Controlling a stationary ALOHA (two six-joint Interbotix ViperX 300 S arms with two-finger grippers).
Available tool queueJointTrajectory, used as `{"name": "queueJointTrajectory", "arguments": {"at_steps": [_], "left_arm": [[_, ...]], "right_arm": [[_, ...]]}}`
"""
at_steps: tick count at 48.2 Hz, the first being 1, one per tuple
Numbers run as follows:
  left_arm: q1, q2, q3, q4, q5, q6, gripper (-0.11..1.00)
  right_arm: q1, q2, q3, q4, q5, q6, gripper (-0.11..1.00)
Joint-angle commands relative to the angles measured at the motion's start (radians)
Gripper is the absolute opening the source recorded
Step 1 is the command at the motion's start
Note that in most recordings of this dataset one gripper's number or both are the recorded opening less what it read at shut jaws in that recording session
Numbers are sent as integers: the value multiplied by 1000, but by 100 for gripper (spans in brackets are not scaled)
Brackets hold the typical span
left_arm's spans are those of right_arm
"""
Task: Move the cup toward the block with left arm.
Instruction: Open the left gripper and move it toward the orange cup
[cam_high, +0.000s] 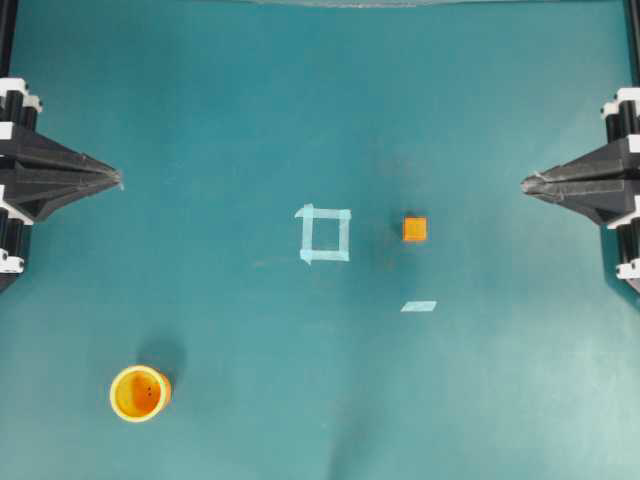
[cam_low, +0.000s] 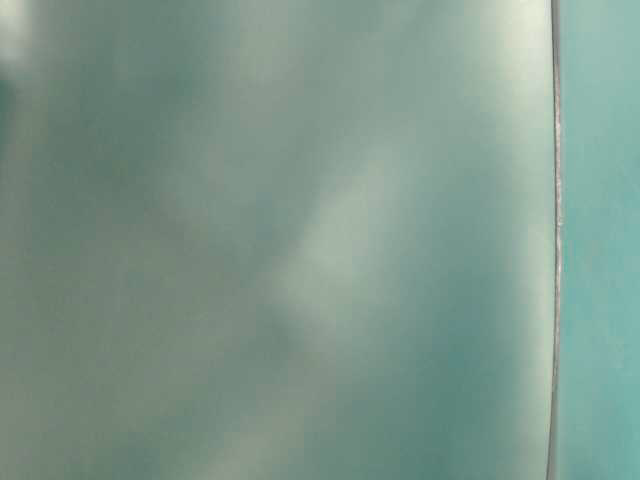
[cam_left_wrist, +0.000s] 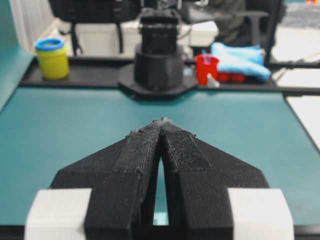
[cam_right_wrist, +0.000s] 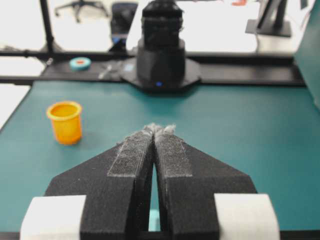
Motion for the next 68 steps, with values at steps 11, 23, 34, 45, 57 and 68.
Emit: {"name": "queueJointTrajectory", "arguments": {"at_steps": [11,23,34,45,57,68], "left_arm": [[-43,-6,-17,6,167,-34,3],[-153,-6,-17,6,201,-37,3],[-256,-6,-17,6,227,-38,4],[-324,-3,-17,6,227,-38,6],[-354,18,-14,6,227,-38,13],[-357,51,-11,6,227,-38,41]], "right_arm": [[-5,34,-66,0,84,-6,0],[-5,37,-71,0,89,-6,0],[-5,37,-69,0,92,-6,0],[-5,37,-71,0,94,-6,0],[-6,37,-69,0,95,-6,0],[-5,38,-69,0,97,-6,0]]}}
